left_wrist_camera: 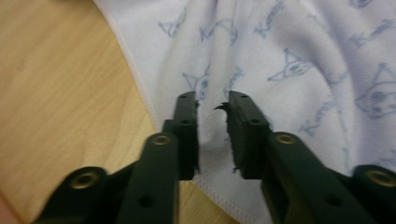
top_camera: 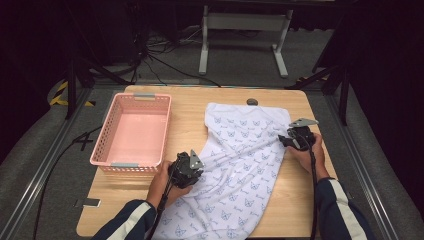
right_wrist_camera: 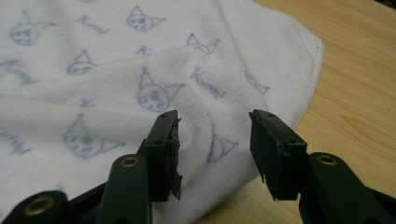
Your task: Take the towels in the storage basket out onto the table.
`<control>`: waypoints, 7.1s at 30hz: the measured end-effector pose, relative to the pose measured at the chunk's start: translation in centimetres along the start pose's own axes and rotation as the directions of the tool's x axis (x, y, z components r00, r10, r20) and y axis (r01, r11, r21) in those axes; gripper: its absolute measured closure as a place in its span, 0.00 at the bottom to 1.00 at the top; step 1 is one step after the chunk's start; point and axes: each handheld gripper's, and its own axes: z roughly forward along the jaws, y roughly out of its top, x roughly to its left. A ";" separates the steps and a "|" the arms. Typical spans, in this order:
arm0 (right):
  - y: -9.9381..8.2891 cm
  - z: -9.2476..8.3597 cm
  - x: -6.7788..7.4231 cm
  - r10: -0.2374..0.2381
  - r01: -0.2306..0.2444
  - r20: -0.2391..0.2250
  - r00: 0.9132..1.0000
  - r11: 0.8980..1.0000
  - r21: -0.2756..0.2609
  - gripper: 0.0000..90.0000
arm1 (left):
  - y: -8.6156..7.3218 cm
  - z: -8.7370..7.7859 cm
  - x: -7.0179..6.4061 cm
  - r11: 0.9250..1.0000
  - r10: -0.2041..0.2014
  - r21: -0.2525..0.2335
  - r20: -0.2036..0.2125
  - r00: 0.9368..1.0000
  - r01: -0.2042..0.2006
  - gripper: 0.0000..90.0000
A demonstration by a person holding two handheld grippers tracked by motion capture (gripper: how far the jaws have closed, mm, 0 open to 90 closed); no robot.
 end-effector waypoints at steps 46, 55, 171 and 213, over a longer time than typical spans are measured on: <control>-3.8 -4.5 2.6 -0.120 0.121 -0.020 0.993 0.988 0.100 0.95 | -2.0 0.2 -1.1 0.996 0.084 -0.032 0.132 0.988 -0.080 0.92; -4.6 -6.8 3.9 0.002 0.003 -0.116 0.993 0.999 0.041 0.52 | -3.1 -0.1 -0.5 0.997 0.064 0.025 0.078 0.995 -0.066 0.92; 7.4 4.5 9.7 -0.316 0.328 -0.183 0.931 0.944 0.039 0.75 | -5.8 -2.2 0.6 0.999 -0.033 -0.006 0.215 0.976 0.035 0.94; 4.5 -1.8 24.0 -0.651 0.592 -0.532 0.542 0.744 -0.309 0.61 | -5.3 -3.4 1.3 0.992 -0.081 -0.084 0.186 0.979 0.097 0.94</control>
